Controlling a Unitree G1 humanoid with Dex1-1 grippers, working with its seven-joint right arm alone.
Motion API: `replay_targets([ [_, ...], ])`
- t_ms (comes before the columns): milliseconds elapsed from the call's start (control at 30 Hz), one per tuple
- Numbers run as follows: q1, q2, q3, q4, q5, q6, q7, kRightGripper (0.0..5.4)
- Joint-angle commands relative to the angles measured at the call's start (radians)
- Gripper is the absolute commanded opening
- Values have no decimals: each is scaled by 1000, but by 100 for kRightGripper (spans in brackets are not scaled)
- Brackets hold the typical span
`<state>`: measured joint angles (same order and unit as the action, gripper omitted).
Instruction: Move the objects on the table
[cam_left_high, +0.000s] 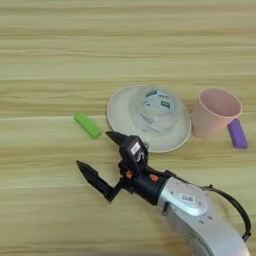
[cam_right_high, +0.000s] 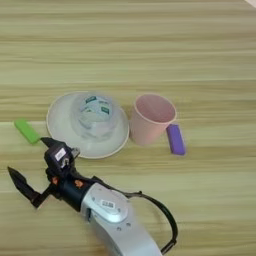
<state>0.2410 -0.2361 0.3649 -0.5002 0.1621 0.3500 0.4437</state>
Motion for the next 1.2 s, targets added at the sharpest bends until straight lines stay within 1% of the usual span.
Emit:
replay_targets([
  [33, -35, 44, -2, 24, -39, -113, -48, 539],
  [167, -27, 63, 27, 80, -56, -144, -47, 539],
  [467, -30, 77, 70, 168, -73, -168, -41, 539],
  [600, -33, 84, 66, 199, -83, -183, -52, 539],
  [800, -50, 104, 62, 261, -124, -219, -81, 539],
  [1200, -115, 140, 2, 399, -150, -279, -121, 539],
])
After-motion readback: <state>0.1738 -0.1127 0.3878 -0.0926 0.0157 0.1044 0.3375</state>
